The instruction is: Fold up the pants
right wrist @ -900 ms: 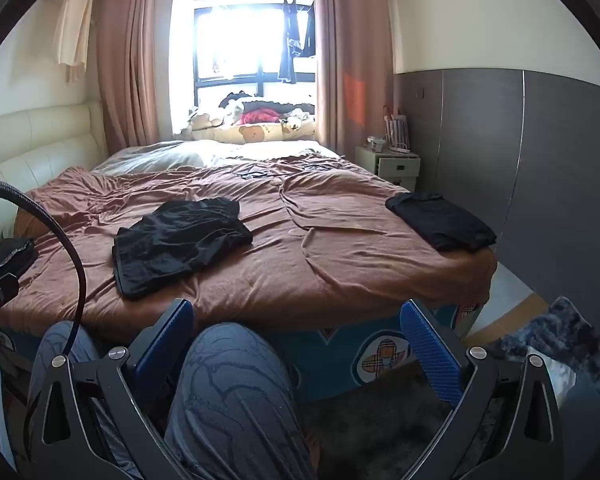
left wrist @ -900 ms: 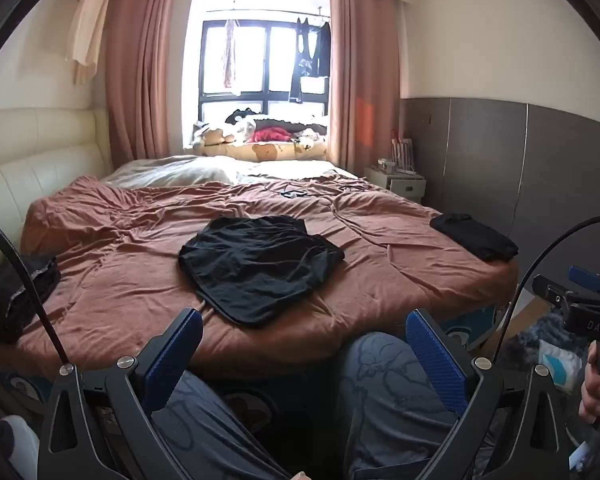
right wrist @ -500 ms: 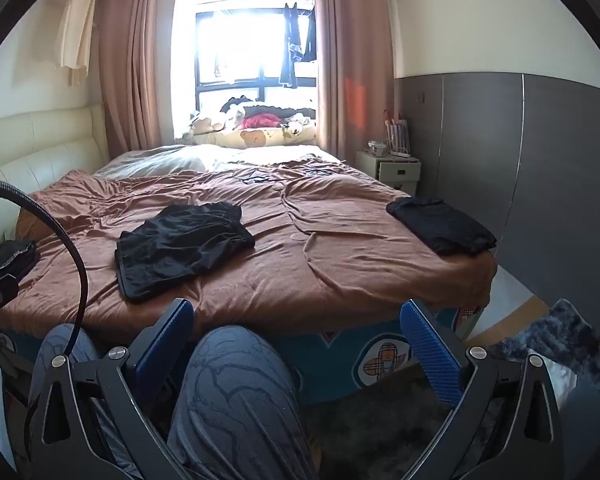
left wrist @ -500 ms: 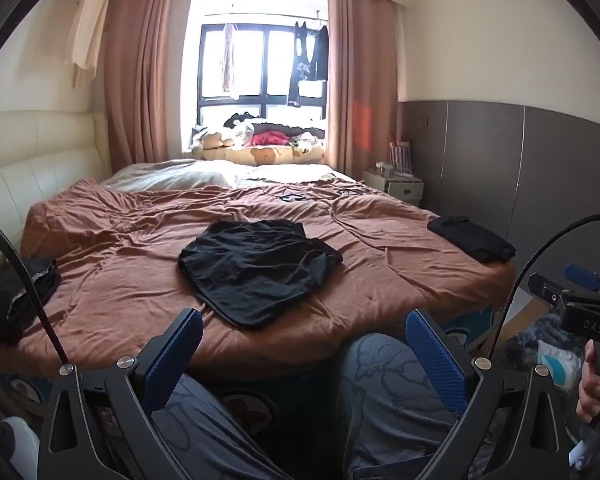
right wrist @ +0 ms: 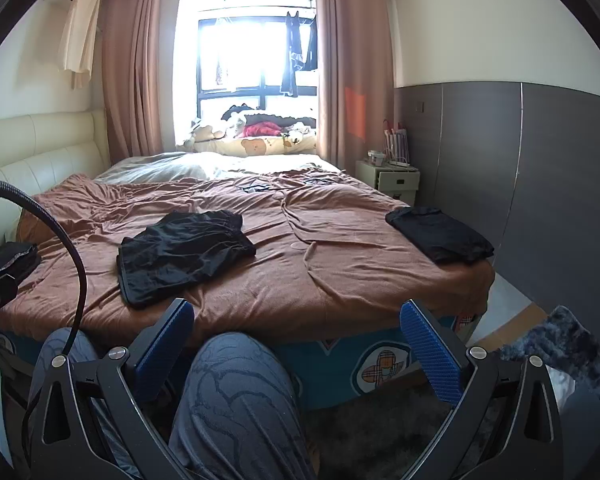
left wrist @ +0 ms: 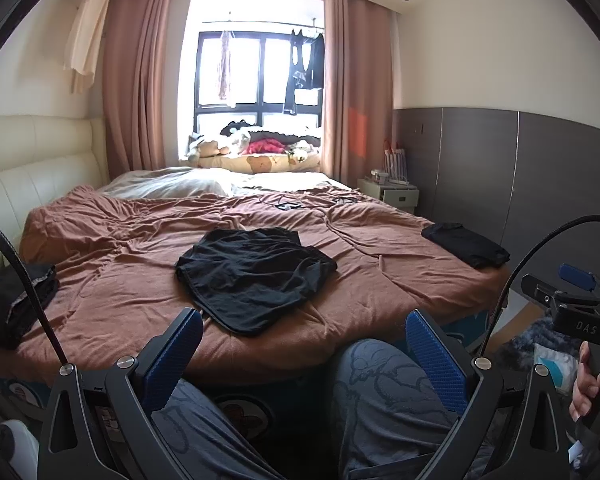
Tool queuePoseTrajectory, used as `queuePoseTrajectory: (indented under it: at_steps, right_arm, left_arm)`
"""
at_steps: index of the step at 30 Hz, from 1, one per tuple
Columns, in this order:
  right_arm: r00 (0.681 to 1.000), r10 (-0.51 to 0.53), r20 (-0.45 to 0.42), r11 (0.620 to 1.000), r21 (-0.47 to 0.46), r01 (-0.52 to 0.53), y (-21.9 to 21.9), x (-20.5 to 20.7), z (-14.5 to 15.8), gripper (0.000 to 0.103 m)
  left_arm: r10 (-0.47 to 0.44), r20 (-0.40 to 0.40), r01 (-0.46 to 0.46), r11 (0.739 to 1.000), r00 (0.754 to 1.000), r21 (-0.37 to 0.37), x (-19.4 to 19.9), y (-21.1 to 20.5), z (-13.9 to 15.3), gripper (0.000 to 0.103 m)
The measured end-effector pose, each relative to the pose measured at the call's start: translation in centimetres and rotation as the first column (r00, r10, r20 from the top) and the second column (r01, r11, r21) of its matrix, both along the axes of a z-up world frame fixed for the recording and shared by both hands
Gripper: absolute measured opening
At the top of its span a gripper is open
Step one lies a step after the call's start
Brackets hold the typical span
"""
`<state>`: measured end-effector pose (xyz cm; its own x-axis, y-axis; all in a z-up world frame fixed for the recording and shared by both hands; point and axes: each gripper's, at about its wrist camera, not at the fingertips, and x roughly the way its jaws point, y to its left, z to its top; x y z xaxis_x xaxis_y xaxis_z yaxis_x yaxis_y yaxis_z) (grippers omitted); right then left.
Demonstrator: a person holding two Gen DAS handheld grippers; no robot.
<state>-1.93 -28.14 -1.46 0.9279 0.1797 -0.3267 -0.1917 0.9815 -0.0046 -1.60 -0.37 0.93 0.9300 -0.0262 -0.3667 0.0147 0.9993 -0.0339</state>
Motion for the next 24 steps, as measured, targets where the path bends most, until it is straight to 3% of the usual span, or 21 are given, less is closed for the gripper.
queuePoseTrajectory:
  at_steps: [24]
  right_arm:
    - [1.000,-0.004,0.008,1.000,0.009,0.004,-0.28,-0.45,0.36,0.103]
  left_arm:
    - [0.004,0.012,-0.004,1.000,1.000,-0.006,-0.43,-0.14,0.21,0.103]
